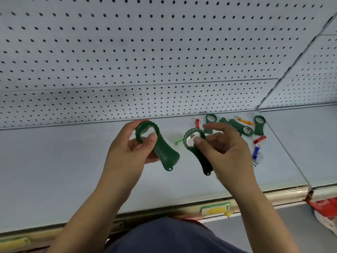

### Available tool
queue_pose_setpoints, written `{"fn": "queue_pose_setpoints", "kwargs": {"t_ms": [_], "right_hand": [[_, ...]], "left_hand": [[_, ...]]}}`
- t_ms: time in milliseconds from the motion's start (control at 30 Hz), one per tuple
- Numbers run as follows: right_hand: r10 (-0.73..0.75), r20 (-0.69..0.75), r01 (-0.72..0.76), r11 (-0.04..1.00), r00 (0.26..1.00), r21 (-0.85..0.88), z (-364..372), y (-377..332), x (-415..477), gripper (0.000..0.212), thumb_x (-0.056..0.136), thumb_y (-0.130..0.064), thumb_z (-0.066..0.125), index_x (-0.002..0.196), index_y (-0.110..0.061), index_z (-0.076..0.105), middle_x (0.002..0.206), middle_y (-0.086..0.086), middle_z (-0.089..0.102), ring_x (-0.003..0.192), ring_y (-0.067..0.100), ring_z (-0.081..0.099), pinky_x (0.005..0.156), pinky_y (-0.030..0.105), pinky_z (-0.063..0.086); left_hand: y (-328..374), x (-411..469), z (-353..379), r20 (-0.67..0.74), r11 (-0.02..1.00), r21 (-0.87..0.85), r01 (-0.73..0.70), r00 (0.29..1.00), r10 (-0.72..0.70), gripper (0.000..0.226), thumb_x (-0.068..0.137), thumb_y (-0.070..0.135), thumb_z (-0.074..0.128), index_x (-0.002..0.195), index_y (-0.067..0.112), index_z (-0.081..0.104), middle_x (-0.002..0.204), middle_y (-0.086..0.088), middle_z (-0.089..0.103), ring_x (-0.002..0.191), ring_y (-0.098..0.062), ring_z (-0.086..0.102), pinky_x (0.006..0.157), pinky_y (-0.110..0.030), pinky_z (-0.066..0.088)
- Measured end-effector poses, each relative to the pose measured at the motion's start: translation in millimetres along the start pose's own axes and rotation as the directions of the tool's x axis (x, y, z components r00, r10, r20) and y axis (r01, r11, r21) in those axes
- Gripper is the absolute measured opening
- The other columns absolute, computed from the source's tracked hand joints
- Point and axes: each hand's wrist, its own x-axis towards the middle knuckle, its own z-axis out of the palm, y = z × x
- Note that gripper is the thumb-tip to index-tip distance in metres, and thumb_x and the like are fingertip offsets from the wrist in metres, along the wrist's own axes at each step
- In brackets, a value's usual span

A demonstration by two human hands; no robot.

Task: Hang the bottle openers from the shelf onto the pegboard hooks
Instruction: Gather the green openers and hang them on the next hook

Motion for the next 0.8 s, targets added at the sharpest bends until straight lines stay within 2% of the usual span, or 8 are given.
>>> {"fn": "queue_pose_setpoints", "kwargs": {"t_ms": [67,133,333,400,467,533,633,800], "right_hand": [[-0.025,0.016,0.025,0.998,1.000,0.053,24.7,-12.3,-11.6,0.024,0.087,-0.015,0.077,0.101,-0.030,0.065,0.081,0.010,0.073,0.074,0.029,0.074,0.060,0.040,0.058],[-0.034,0.065,0.027,0.993,0.997,0.114,52.1,-22.0,-25.8,0.021,0.089,-0.011,0.074,0.101,-0.027,0.066,0.081,0.009,0.073,0.069,0.028,0.076,0.061,0.042,0.058],[0.015,0.159,-0.046,0.980,0.987,0.194,142.5,-46.7,-80.6,0.019,0.092,-0.017,0.070,0.108,-0.026,0.075,0.080,0.004,0.071,0.062,0.020,0.072,0.058,0.021,0.056],[0.068,0.216,-0.118,0.967,0.974,0.226,170.9,-57.0,-98.4,0.023,0.085,-0.026,0.075,0.108,-0.028,0.075,0.079,0.004,0.072,0.061,0.017,0.070,0.060,0.020,0.054],[0.095,0.315,-0.180,0.951,0.944,0.253,195.7,-66.7,-115.9,0.039,0.071,-0.037,0.079,0.109,-0.032,0.075,0.079,-0.001,0.073,0.061,0.013,0.066,0.064,0.022,0.053],[0.074,0.387,-0.188,0.946,0.919,0.264,218.3,-77.6,-132.5,0.052,0.062,-0.037,0.082,0.112,-0.032,0.074,0.083,-0.002,0.075,0.065,0.010,0.064,0.063,0.020,0.051],[-0.006,0.386,-0.106,0.958,0.922,0.267,248.2,-97.2,-154.4,0.054,0.060,-0.028,0.085,0.113,-0.030,0.074,0.084,-0.003,0.077,0.064,0.004,0.064,0.053,0.011,0.045],[-0.249,0.268,0.168,0.942,0.931,0.291,289.5,-123.4,-177.9,0.052,0.062,-0.029,0.085,0.112,-0.036,0.072,0.086,-0.011,0.074,0.074,0.005,0.068,0.064,0.012,0.051]], "left_hand": [[1.2,-6.3,-24.7,-0.063,0.998,-0.060,-0.007,0.998,0.003,0.021,0.097,0.017,0.064,0.115,0.028,0.066,0.093,-0.003,0.075,0.080,-0.016,0.077,0.076,-0.032,0.063],[2.5,-13.1,-52.5,-0.100,0.997,-0.074,-0.023,0.995,0.015,0.021,0.098,0.017,0.063,0.116,0.028,0.066,0.092,0.003,0.075,0.083,-0.015,0.077,0.074,-0.030,0.063],[9.7,-39.5,-150.2,-0.128,0.998,-0.040,-0.039,0.991,0.034,0.024,0.098,0.020,0.061,0.121,0.028,0.064,0.089,0.004,0.078,0.083,-0.017,0.077,0.073,-0.030,0.063],[13.6,-48.1,-185.0,-0.152,0.998,-0.026,-0.050,0.987,0.045,0.023,0.098,0.021,0.061,0.120,0.028,0.064,0.091,-0.001,0.078,0.085,-0.019,0.077,0.074,-0.031,0.063],[18.1,-55.8,-217.3,-0.181,0.997,-0.034,-0.067,0.982,0.060,0.021,0.098,0.021,0.061,0.118,0.027,0.065,0.091,-0.003,0.078,0.086,-0.021,0.077,0.073,-0.031,0.063],[22.8,-62.8,-246.9,-0.212,0.994,-0.057,-0.092,0.974,0.078,0.020,0.098,0.021,0.061,0.117,0.026,0.066,0.092,-0.008,0.078,0.088,-0.026,0.077,0.074,-0.033,0.063],[28.8,-71.1,-286.4,-0.252,0.985,-0.109,-0.133,0.962,0.102,0.020,0.098,0.021,0.061,0.118,0.022,0.065,0.097,-0.014,0.076,0.090,-0.030,0.077,0.076,-0.036,0.063],[38.8,-78.9,-332.9,-0.266,0.967,-0.147,-0.208,0.950,0.164,0.020,0.098,0.022,0.061,0.117,0.023,0.066,0.095,-0.008,0.077,0.089,-0.028,0.077,0.077,-0.037,0.062]]}}
